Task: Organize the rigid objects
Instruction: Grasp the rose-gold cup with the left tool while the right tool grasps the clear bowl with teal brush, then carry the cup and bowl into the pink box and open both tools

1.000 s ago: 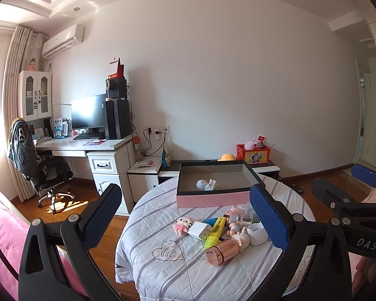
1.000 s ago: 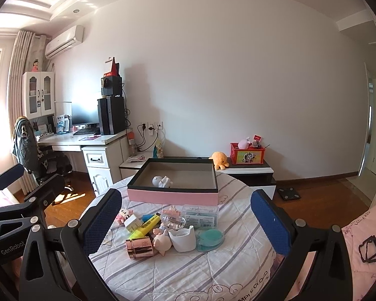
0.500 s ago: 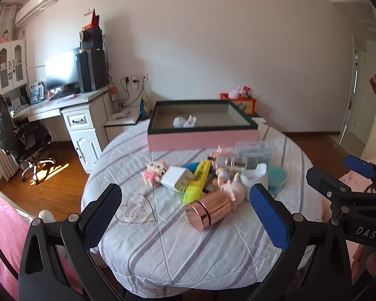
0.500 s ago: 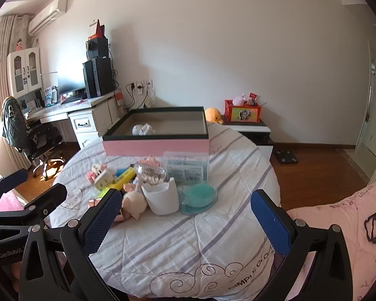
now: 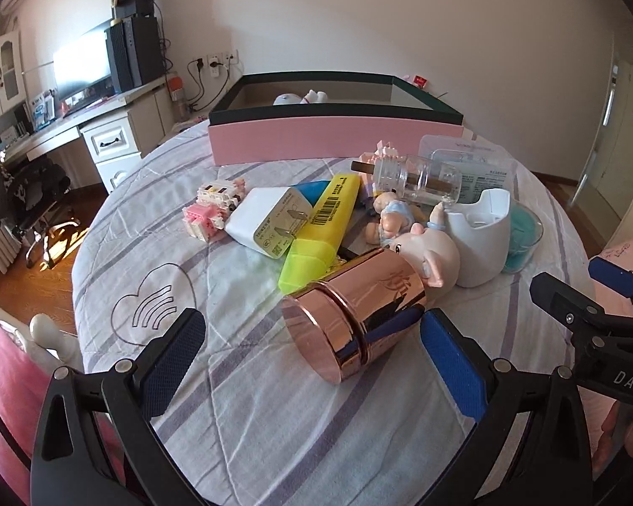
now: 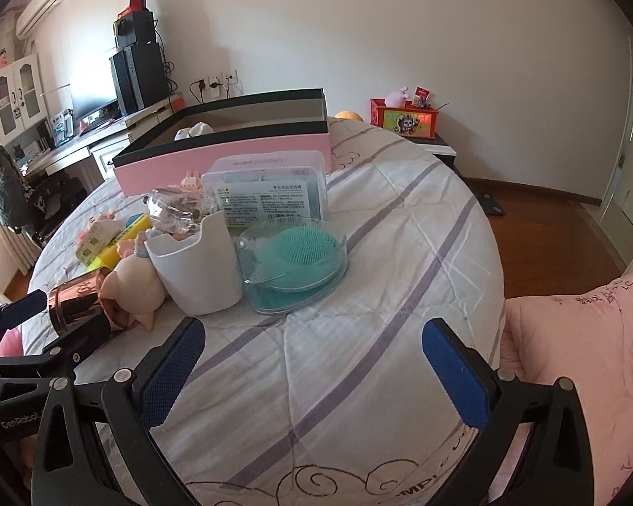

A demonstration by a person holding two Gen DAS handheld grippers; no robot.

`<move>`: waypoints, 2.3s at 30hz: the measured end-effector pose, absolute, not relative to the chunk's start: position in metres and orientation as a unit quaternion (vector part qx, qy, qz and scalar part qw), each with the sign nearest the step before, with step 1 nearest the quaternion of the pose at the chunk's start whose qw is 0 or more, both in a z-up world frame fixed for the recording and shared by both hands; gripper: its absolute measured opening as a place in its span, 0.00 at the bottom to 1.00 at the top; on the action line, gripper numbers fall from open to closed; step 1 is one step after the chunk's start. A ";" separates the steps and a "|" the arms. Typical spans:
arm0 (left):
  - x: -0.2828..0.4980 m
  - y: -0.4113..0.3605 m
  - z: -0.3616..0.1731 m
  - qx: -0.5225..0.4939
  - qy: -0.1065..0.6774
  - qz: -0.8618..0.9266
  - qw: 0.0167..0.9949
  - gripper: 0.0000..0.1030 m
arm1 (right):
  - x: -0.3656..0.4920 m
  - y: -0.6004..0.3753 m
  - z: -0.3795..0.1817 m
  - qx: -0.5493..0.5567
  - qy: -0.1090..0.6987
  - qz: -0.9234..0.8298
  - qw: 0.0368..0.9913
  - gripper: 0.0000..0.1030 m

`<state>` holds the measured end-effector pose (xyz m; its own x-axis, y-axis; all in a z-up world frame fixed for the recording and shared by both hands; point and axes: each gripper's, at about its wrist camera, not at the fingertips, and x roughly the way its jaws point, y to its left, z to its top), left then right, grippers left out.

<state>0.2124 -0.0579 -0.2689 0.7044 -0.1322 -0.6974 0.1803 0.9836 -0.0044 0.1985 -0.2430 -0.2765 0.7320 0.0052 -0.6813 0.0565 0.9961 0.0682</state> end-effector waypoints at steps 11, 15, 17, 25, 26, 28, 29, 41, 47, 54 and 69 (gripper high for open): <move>0.219 -0.070 -0.276 0.057 0.385 -0.140 0.911 0.52 | 0.241 -0.244 -0.290 0.014 0.393 -0.016 0.919 1.00; 0.215 -0.066 -0.271 0.053 0.385 -0.154 0.908 0.48 | 0.254 -0.249 -0.291 0.007 0.401 -0.010 0.916 1.00; 0.212 -0.064 -0.267 0.050 0.383 -0.164 0.908 0.47 | 0.260 -0.249 -0.293 0.004 0.406 -0.004 0.914 1.00; 0.206 -0.065 -0.254 0.055 0.369 -0.179 0.910 0.47 | 0.268 -0.245 -0.293 0.002 0.396 0.027 0.918 0.70; 0.205 -0.065 -0.253 0.055 0.368 -0.179 0.911 0.47 | 0.266 -0.245 -0.292 0.004 0.395 0.029 0.918 0.70; 0.203 -0.064 -0.248 0.053 0.363 -0.183 0.912 0.47 | 0.261 -0.248 -0.290 0.014 0.388 0.032 0.921 0.70; 0.202 -0.064 -0.246 0.051 0.361 -0.185 0.913 0.47 | 0.258 -0.250 -0.289 0.018 0.387 0.033 0.921 0.70; 0.224 -0.065 -0.200 0.054 0.314 -0.186 0.929 0.47 | 0.245 -0.232 -0.225 0.022 0.322 0.083 0.943 0.70; 0.272 -0.060 -0.168 0.061 0.286 -0.170 0.941 0.47 | 0.283 -0.221 -0.193 0.009 0.299 0.110 0.948 0.70; 0.363 -0.059 -0.154 0.066 0.299 -0.168 0.937 0.47 | 0.368 -0.211 -0.176 -0.019 0.309 0.109 0.945 0.70; 0.533 -0.066 -0.216 0.108 0.418 -0.104 0.896 0.47 | 0.502 -0.199 -0.231 -0.048 0.428 0.093 0.898 0.71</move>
<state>0.5328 -0.0660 -0.2158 0.6288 -0.0967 -0.7716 0.2765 0.9552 0.1057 0.5024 -0.1989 -0.2307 0.6162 0.1255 -0.7775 -0.2077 0.9782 -0.0067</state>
